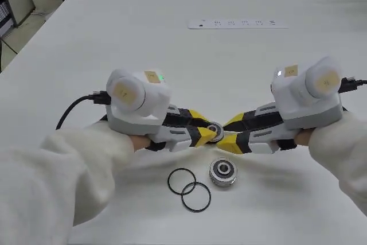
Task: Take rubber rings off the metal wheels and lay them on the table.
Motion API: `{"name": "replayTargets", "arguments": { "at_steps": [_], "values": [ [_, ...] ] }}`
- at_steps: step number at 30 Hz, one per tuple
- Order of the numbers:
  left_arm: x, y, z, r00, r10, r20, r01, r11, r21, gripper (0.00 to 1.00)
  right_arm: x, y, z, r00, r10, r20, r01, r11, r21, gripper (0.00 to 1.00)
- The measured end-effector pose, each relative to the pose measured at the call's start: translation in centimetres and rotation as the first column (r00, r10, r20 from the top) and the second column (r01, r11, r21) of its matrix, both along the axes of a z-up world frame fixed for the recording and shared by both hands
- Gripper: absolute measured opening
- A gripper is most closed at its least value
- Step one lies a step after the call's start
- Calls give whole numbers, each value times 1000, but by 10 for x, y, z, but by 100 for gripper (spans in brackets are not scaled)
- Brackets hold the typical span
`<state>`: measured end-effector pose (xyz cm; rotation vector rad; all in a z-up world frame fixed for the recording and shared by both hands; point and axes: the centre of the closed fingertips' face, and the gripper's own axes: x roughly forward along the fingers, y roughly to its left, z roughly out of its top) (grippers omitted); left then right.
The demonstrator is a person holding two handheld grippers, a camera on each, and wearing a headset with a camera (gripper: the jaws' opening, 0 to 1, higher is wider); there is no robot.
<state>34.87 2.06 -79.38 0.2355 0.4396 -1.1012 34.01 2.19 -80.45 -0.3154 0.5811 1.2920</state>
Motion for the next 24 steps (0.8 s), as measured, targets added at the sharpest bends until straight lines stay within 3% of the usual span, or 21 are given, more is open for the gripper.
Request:
{"name": "replayTargets", "arguments": {
  "at_steps": [15, 24],
  "values": [
    [-1, -2, 3, 1000, -6, -6, 6, 1000, -6, 14, 1, -1, 0, 999, 35, 39, -35, 999, -9, 17],
    [-2, -2, 4, 1000, 0, -13, 0, 1000, -15, 14, 1, -1, 0, 999, 36, 37, -36, 999, -8, 16]
  ]
}}
